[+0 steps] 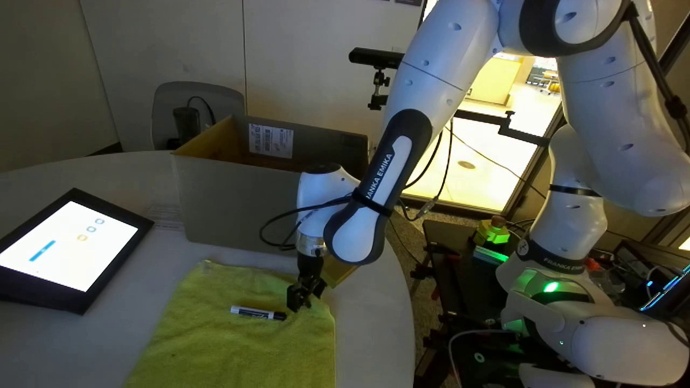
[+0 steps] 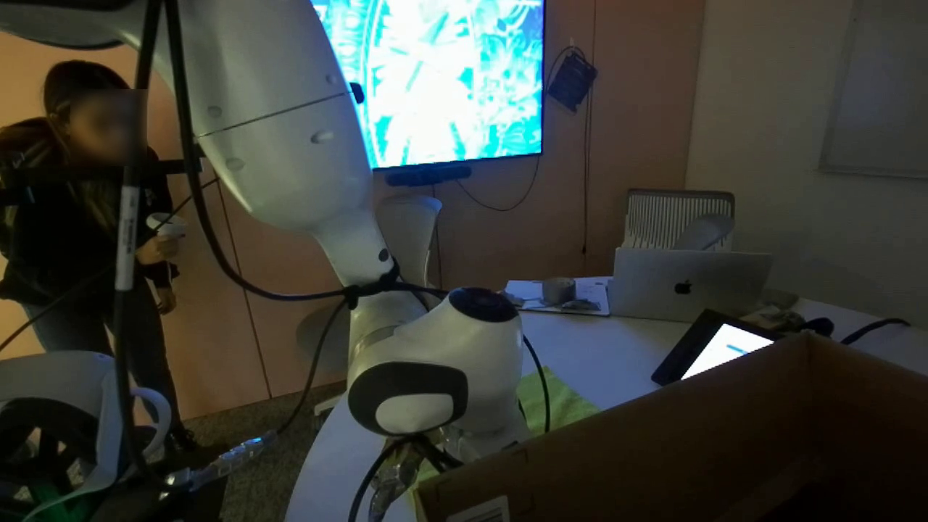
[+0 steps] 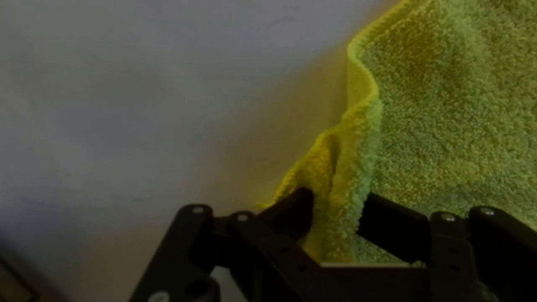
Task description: Pick up the marker and wrap it on the cloth, then put the cloth in the box
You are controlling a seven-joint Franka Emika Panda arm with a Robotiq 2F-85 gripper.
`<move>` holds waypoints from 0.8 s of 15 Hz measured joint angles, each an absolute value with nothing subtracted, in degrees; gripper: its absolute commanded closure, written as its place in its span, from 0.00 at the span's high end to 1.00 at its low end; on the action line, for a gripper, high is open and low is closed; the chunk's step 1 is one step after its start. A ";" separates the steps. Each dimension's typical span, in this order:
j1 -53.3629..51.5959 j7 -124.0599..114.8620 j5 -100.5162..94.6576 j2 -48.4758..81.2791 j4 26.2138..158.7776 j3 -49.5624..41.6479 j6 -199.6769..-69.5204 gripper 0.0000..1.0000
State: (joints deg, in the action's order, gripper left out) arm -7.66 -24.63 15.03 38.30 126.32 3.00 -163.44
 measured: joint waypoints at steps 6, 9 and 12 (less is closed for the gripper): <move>-0.73 -17.69 18.10 38.29 126.37 9.89 -163.10 0.05; 3.01 -12.87 19.59 38.03 126.43 13.57 -162.92 0.07; 5.78 -9.14 20.15 37.41 126.61 16.00 -162.28 0.04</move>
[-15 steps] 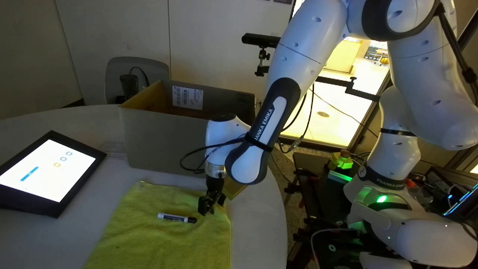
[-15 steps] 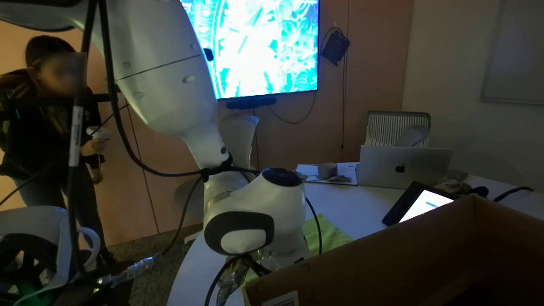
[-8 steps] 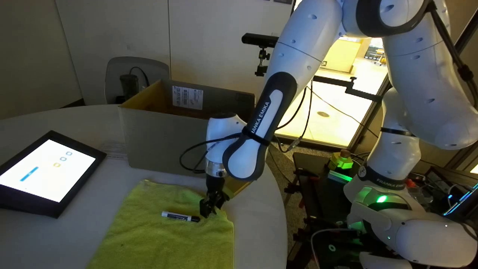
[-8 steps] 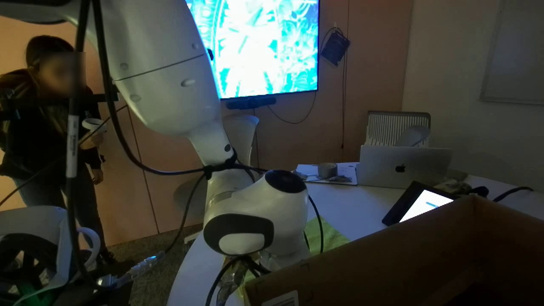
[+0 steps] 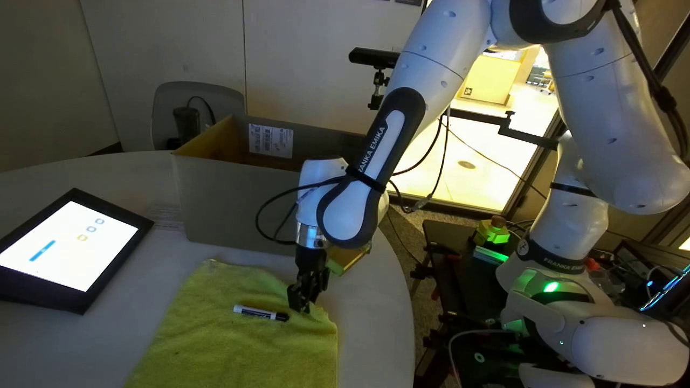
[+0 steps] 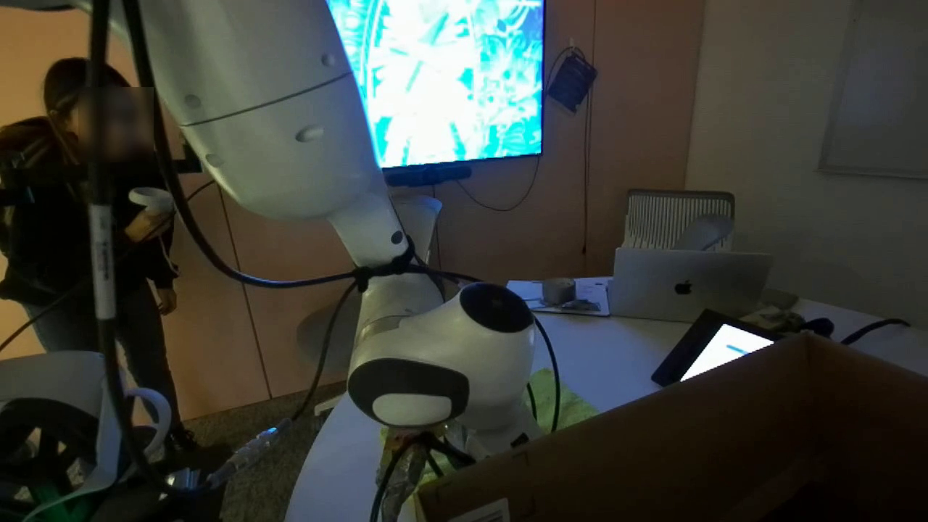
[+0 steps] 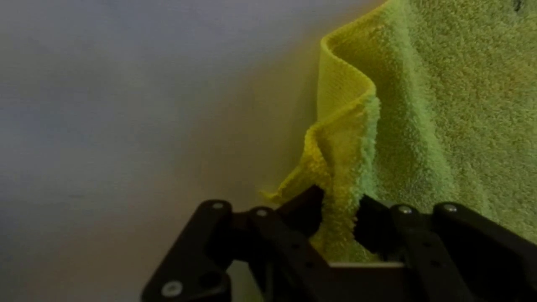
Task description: Pick up the marker and wrap it on the cloth, then put the cloth in the box
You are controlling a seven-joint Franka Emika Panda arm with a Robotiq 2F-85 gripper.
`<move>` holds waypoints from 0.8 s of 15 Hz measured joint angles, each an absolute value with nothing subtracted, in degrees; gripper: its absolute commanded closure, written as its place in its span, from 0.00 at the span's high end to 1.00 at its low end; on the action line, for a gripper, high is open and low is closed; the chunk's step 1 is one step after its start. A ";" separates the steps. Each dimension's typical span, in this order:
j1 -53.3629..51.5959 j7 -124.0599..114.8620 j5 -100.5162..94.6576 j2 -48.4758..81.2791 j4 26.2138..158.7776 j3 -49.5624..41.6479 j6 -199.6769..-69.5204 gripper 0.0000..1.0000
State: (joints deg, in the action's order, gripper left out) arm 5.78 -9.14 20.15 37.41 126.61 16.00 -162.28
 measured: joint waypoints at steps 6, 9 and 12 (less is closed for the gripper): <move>10.28 -0.81 22.03 34.93 127.67 20.24 -159.78 0.06; 12.86 4.97 25.39 34.74 127.84 23.72 -158.19 0.03; 14.96 11.00 30.08 34.74 127.89 28.34 -157.85 0.01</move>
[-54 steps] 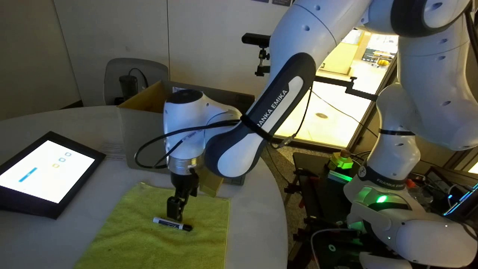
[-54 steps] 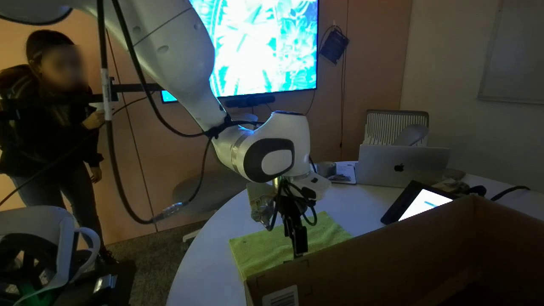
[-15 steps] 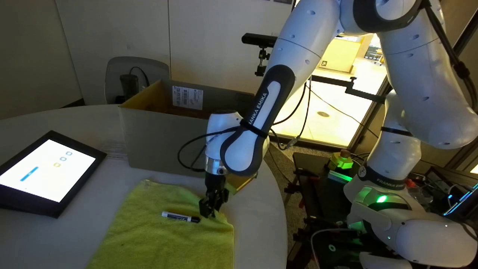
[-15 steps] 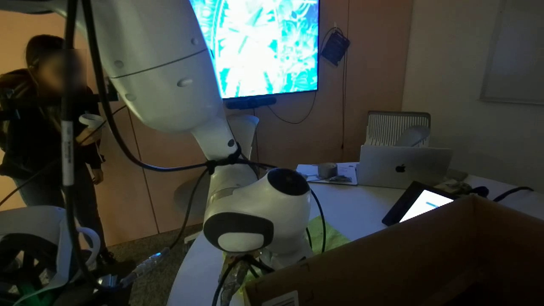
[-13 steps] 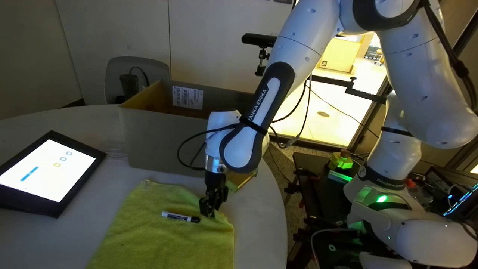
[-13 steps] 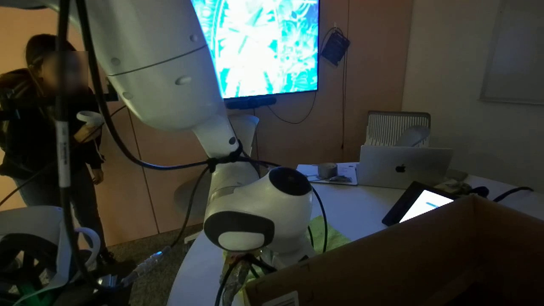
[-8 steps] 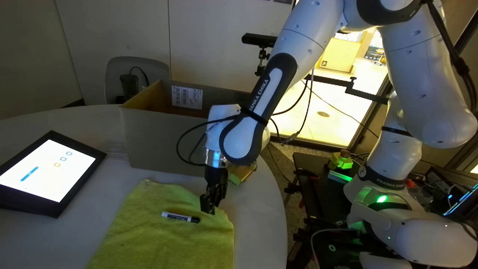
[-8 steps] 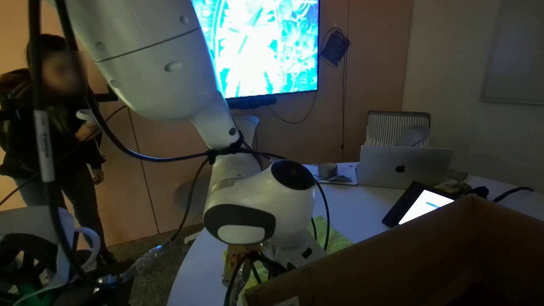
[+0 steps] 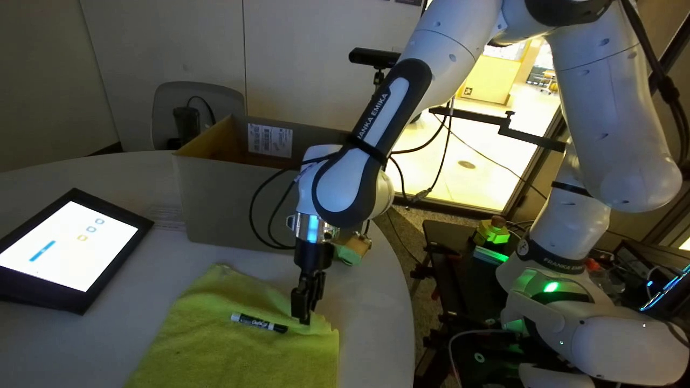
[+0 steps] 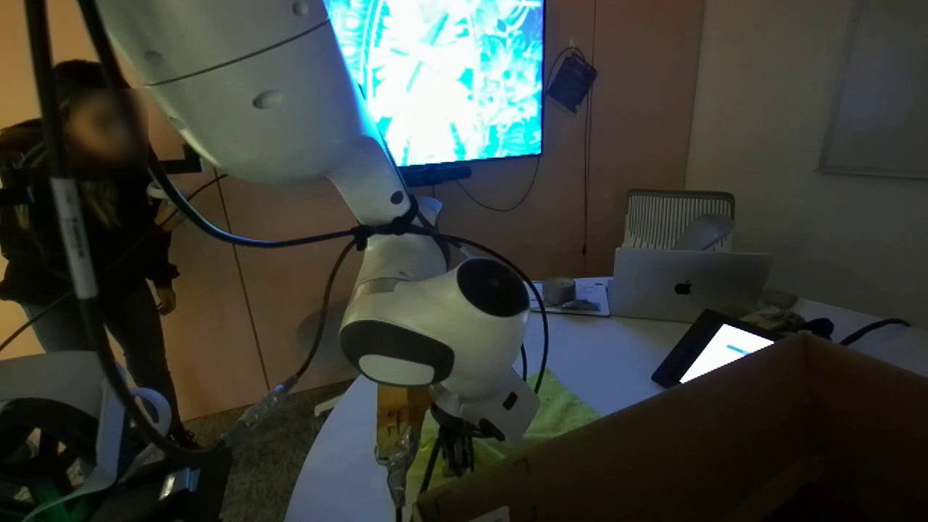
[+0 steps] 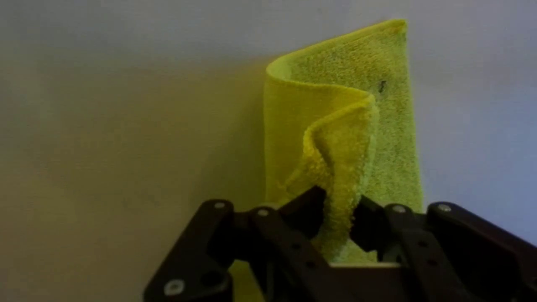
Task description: Pick up the marker and wrap it on the cloth, then put the cloth in the box
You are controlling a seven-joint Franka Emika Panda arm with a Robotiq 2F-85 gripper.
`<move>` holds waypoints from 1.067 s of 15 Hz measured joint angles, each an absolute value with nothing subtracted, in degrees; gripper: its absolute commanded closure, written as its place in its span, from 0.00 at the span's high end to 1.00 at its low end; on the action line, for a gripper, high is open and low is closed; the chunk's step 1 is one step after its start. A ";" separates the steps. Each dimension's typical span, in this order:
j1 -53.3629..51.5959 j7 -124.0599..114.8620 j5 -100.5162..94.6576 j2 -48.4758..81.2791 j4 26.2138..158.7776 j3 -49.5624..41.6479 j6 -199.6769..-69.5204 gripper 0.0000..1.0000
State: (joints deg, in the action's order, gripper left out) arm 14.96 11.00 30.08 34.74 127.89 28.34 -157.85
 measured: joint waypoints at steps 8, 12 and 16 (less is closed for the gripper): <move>8.99 15.94 33.13 35.85 127.92 33.33 -157.94 0.01; -3.88 8.27 26.15 38.95 127.41 25.21 -160.41 0.01; -15.04 -3.18 18.64 40.85 125.17 17.14 -161.59 0.01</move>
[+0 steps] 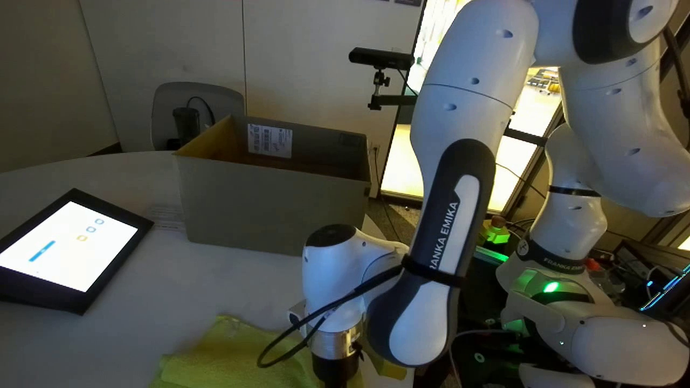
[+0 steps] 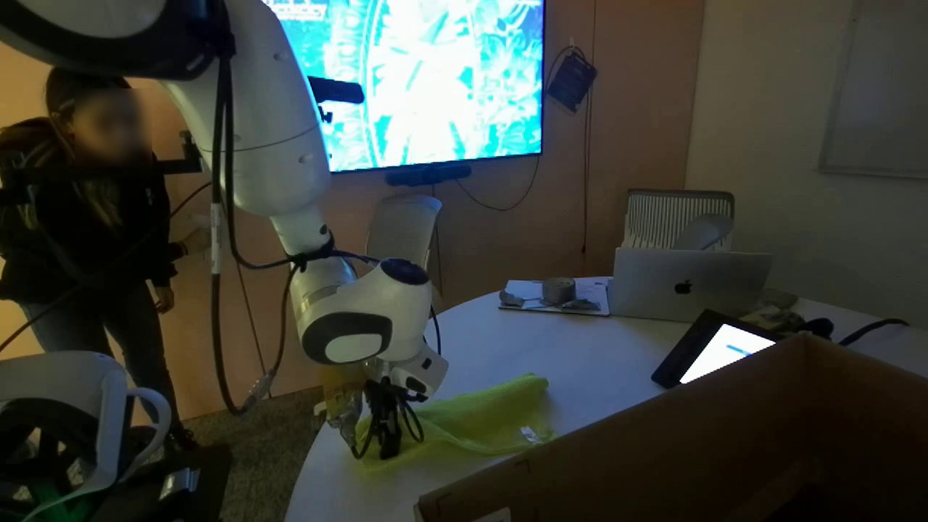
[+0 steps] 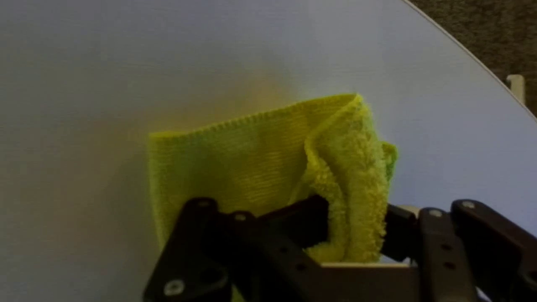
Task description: Pick up the marker and wrap it on the cloth, then put the cloth in the box
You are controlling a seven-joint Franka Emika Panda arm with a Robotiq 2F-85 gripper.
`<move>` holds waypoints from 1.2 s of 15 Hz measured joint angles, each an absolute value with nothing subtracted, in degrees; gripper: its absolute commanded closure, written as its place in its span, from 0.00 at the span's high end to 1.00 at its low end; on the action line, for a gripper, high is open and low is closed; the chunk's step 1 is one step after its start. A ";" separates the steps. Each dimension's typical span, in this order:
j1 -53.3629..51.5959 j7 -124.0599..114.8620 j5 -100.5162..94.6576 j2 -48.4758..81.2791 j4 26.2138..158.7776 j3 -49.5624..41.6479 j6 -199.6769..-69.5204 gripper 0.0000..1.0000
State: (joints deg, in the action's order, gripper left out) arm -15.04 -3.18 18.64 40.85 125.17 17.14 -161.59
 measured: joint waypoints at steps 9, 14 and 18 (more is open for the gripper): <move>-18.61 -9.72 14.85 39.93 121.30 13.57 -157.33 0.83; -18.44 -9.72 14.85 37.04 120.18 14.11 -156.49 1.00; -18.40 -9.72 14.77 35.55 119.56 13.64 -156.55 1.00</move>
State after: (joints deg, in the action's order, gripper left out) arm -18.40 -9.72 14.77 35.55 119.56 13.64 -156.55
